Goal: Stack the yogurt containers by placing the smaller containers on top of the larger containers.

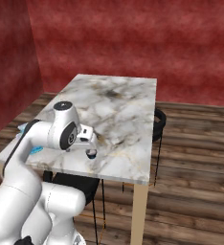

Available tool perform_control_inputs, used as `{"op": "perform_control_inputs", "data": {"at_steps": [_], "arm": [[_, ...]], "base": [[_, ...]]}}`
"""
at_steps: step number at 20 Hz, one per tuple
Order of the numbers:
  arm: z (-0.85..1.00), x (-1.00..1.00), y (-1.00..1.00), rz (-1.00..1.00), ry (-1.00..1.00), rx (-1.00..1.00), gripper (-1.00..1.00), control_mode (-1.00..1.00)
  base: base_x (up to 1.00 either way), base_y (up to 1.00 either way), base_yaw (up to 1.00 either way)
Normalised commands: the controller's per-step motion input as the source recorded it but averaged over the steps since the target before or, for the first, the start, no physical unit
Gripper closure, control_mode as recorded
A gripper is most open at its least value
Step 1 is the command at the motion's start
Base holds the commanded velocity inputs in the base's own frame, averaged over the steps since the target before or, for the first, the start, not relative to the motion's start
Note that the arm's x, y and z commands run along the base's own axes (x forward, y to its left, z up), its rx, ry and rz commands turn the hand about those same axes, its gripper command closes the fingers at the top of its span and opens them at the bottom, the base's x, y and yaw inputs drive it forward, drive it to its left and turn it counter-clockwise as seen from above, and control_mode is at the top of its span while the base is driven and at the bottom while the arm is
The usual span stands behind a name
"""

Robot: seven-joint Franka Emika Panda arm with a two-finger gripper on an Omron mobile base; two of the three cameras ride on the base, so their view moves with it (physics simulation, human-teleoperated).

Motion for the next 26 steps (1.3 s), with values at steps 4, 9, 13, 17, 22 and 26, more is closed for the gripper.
{"op": "perform_control_inputs", "data": {"at_steps": [4, 9, 13, 17, 22, 26], "arm": [[-0.16, 0.35, 0.00, 0.01, -0.04, 0.00, -1.00, -1.00], [-0.17, 0.32, 0.00, 0.00, -0.05, 0.00, -1.00, -1.00], [-0.24, 0.24, 0.00, 0.00, -0.02, 0.00, -1.00, -1.00], [-0.26, 0.23, 0.00, 0.00, -0.01, 0.00, -1.00, -1.00], [-0.20, 0.17, -0.02, 0.00, 0.00, 0.00, -1.00, -1.00], [-0.10, 0.17, -0.09, 0.00, 0.00, 0.00, -1.00, -1.00]], "base": [[0.00, 0.00, 0.00], [0.00, 0.00, 0.00], [0.00, 0.00, 0.00], [0.00, 0.00, 0.00], [0.00, 0.00, 0.00], [0.00, 0.00, 0.00]]}}
